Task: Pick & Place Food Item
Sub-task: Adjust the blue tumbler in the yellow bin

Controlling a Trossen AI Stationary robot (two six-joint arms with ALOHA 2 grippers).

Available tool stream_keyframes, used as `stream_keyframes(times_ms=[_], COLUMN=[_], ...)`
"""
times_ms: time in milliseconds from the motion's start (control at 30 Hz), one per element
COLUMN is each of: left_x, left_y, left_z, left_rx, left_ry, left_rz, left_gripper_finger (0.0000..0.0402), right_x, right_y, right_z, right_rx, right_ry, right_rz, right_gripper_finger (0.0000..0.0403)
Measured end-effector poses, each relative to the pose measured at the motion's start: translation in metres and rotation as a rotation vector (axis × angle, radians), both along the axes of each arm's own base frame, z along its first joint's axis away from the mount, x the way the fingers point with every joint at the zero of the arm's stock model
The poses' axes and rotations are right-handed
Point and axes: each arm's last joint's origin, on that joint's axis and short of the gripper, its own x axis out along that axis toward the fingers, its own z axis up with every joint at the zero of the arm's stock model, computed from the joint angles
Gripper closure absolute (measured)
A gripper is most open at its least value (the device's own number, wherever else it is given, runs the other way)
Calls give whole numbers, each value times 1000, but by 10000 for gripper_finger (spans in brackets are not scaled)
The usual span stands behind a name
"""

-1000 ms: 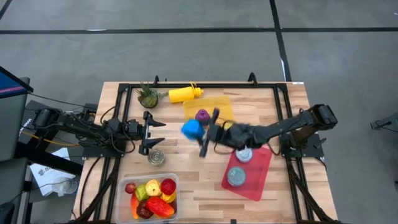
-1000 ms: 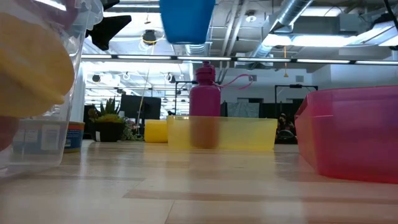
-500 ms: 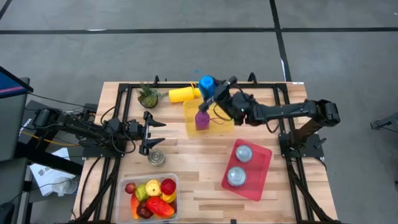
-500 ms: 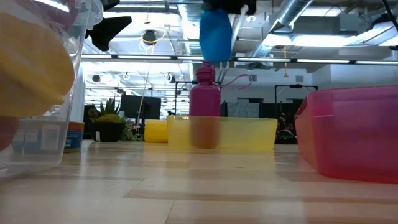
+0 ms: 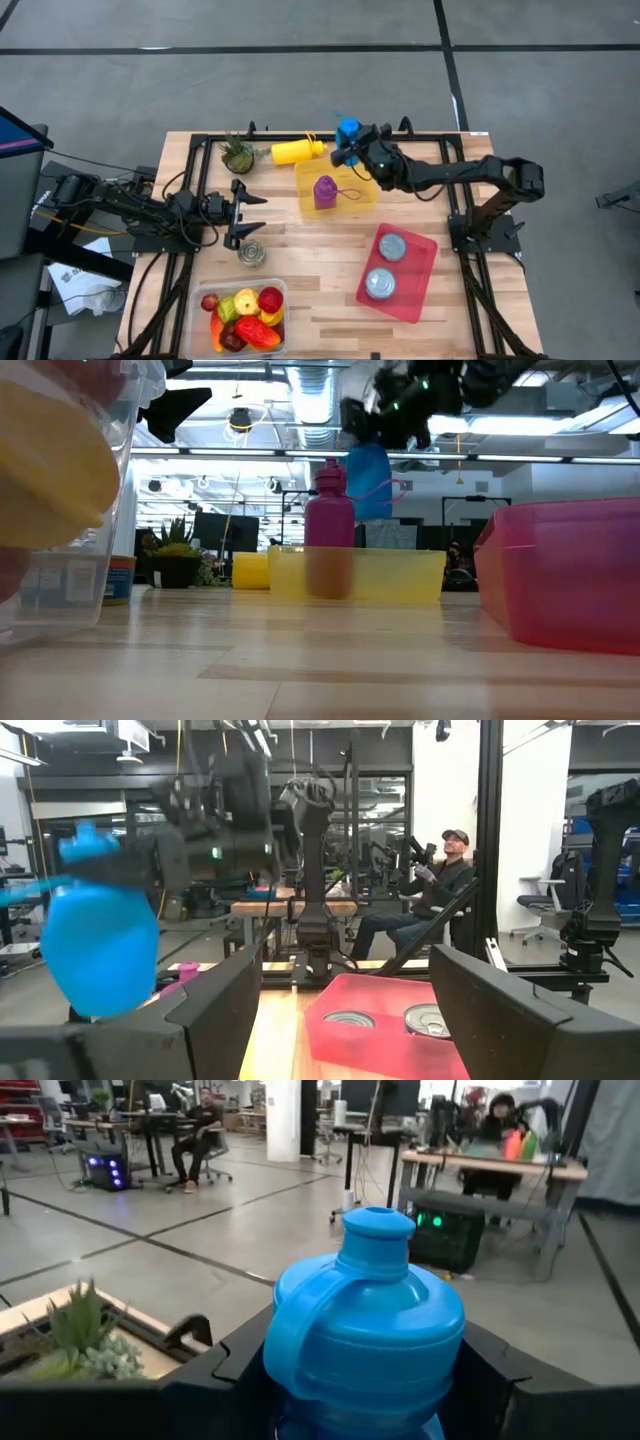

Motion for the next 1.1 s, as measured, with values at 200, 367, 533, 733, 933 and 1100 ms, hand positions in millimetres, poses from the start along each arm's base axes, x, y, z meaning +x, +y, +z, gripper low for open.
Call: stream_keyframes(times_ms=[200,367,533,733,933,1100], left_x=[0,0,0,0,0,0], left_y=[0,0,0,0,0,0], left_z=[0,0,0,0,0,0], left_rx=[1,1,1,1,0,-1], left_ry=[0,0,0,0,0,0], left_rz=[0,0,0,1,1,5], left_gripper_finger=[121,121,121,121,121,121], right_x=[-14,-27,-38,-47,-51,-48], right_y=[7,11,10,3,-2,1], right_z=[-38,-65,-78,-89,-94,-89], right_rx=[40,70,62,68,79,67], right_ry=[-32,-13,-42,-25,-27,-68], right_rz=[-9,-43,-52,-62,-24,32], right_gripper_finger=[211,211,211,211,211,211])
